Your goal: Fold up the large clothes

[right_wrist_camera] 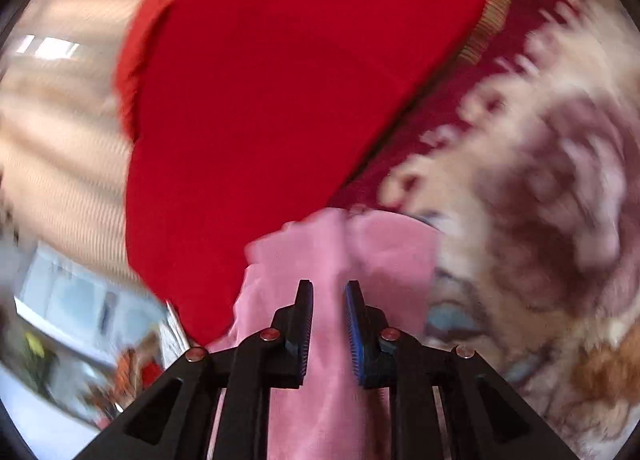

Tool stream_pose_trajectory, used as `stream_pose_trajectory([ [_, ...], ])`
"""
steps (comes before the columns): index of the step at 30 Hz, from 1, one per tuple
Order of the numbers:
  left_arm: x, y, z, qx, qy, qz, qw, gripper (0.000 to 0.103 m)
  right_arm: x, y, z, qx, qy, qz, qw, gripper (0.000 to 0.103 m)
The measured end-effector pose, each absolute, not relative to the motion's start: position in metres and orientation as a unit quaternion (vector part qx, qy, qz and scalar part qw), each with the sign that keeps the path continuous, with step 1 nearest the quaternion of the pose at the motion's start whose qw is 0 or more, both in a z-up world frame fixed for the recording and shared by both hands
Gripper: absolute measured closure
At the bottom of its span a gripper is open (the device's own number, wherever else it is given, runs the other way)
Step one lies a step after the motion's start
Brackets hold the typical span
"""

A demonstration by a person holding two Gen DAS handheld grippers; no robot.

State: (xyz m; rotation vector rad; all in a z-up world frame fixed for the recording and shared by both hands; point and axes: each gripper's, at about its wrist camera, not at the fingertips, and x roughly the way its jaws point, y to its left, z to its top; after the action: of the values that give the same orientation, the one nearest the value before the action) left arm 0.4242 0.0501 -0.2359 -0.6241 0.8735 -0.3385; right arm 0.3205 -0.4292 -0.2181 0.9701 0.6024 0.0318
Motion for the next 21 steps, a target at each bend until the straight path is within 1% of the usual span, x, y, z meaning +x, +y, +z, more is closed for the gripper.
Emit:
stream_pose_trajectory([
  [2, 0.421, 0.052, -0.228, -0.312, 0.390, -0.164, 0.851, 0.073, 0.318, -0.408, -0.193, 0.388, 0.274, 0.016, 0.880, 0.083],
  [4, 0.414, 0.048, -0.221, -0.315, 0.365, -0.162, 0.861, 0.055, 0.316, -0.390, -0.179, 0.359, 0.261, 0.030, 0.896, 0.083],
  [5, 0.411, 0.044, -0.217, -0.306, 0.354, -0.159, 0.869, 0.051, 0.316, -0.381, -0.174, 0.348, 0.259, 0.039, 0.900, 0.083],
  [6, 0.409, 0.038, -0.212, -0.288, 0.342, -0.154, 0.881, 0.041, 0.317, -0.374, -0.172, 0.342, 0.262, 0.047, 0.901, 0.083],
  [7, 0.405, 0.035, -0.205, -0.265, 0.329, -0.140, 0.896, 0.027, 0.321, -0.366, -0.171, 0.334, 0.271, 0.059, 0.901, 0.080],
  [8, 0.400, 0.031, -0.202, -0.247, 0.316, -0.119, 0.908, 0.021, 0.328, -0.360, -0.172, 0.330, 0.280, 0.067, 0.899, 0.077],
  [9, 0.396, 0.028, -0.200, -0.238, 0.309, -0.099, 0.915, 0.016, 0.330, -0.354, -0.174, 0.328, 0.287, 0.069, 0.897, 0.077],
  [10, 0.393, 0.026, -0.199, -0.236, 0.307, -0.087, 0.918, 0.016, 0.333, -0.347, -0.176, 0.324, 0.296, 0.067, 0.896, 0.076],
  [11, 0.391, 0.021, -0.198, -0.237, 0.313, -0.093, 0.915, 0.016, 0.340, -0.341, -0.181, 0.319, 0.313, 0.063, 0.892, 0.062],
  [12, 0.389, 0.015, -0.197, -0.234, 0.322, -0.103, 0.912, 0.016, 0.347, -0.337, -0.187, 0.310, 0.339, 0.055, 0.886, 0.045],
  [13, 0.387, 0.008, -0.197, -0.224, 0.330, -0.108, 0.911, 0.016, 0.358, -0.333, -0.199, 0.299, 0.379, 0.036, 0.875, 0.019],
  [14, 0.385, -0.005, -0.197, -0.193, 0.344, -0.109, 0.912, 0.016, 0.364, -0.332, -0.210, 0.295, 0.405, 0.014, 0.866, 0.020],
  [16, 0.380, -0.029, -0.200, -0.129, 0.366, -0.112, 0.915, 0.016, 0.366, -0.332, -0.220, 0.308, 0.407, 0.005, 0.860, 0.020],
  [18, 0.376, -0.049, -0.205, -0.082, 0.385, -0.116, 0.912, 0.016, 0.364, -0.327, -0.211, 0.300, 0.406, -0.006, 0.863, 0.020],
  [21, 0.375, -0.066, -0.220, -0.045, 0.425, -0.103, 0.898, 0.016, 0.356, -0.324, -0.209, 0.295, 0.416, -0.024, 0.860, 0.021],
])
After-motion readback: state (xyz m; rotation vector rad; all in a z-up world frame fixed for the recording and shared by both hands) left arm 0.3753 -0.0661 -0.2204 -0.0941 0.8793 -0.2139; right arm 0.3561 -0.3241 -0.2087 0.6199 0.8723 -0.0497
